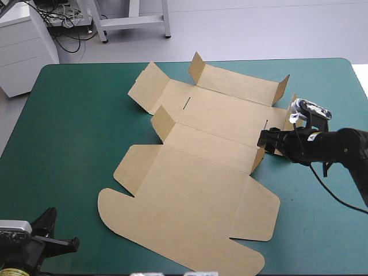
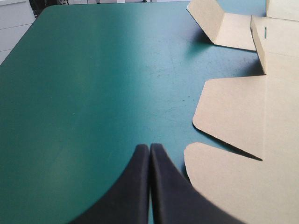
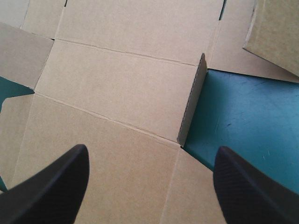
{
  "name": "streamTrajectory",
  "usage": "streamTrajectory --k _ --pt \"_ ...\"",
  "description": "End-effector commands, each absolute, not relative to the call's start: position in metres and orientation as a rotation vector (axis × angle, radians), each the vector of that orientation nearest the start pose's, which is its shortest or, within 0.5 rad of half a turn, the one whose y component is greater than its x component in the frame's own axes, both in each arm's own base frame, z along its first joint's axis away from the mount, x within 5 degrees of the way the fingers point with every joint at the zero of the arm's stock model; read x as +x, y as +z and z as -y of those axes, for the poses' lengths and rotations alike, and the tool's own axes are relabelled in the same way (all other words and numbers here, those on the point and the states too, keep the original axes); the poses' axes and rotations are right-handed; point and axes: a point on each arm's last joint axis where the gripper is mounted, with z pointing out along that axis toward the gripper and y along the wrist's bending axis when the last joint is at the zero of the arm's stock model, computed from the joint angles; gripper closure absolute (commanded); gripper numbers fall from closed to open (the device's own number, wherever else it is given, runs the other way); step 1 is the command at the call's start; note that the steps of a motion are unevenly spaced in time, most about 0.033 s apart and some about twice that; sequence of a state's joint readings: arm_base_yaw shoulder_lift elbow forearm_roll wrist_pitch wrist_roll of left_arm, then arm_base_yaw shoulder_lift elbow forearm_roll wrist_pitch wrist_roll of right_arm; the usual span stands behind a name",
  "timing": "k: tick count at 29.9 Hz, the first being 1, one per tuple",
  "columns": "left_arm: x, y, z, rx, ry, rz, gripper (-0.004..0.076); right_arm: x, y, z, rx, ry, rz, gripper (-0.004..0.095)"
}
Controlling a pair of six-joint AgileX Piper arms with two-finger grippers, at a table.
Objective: Fold the box
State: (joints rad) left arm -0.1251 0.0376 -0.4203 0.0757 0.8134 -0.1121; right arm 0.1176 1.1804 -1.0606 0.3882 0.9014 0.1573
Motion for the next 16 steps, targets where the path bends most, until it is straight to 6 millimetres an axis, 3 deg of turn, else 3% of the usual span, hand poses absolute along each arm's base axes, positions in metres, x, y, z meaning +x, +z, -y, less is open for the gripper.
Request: streamTrajectory --k 1,11,16 --pt "0.022 0.287 -0.002 0.026 -0.079 -1.838 0.0756 0.251 0.351 -0.059 0.241 0.634 -2.486 0.0218" --pt "0.022 0.287 -0.002 0.026 -0.079 -1.838 0.0756 0.299 0.291 -0.066 0.356 0.618 -2.708 0.0218" --pt "0.022 0.287 -0.002 0.026 -0.079 -1.838 0.0756 0.312 0.274 -0.07 0.392 0.664 -2.725 0.0238"
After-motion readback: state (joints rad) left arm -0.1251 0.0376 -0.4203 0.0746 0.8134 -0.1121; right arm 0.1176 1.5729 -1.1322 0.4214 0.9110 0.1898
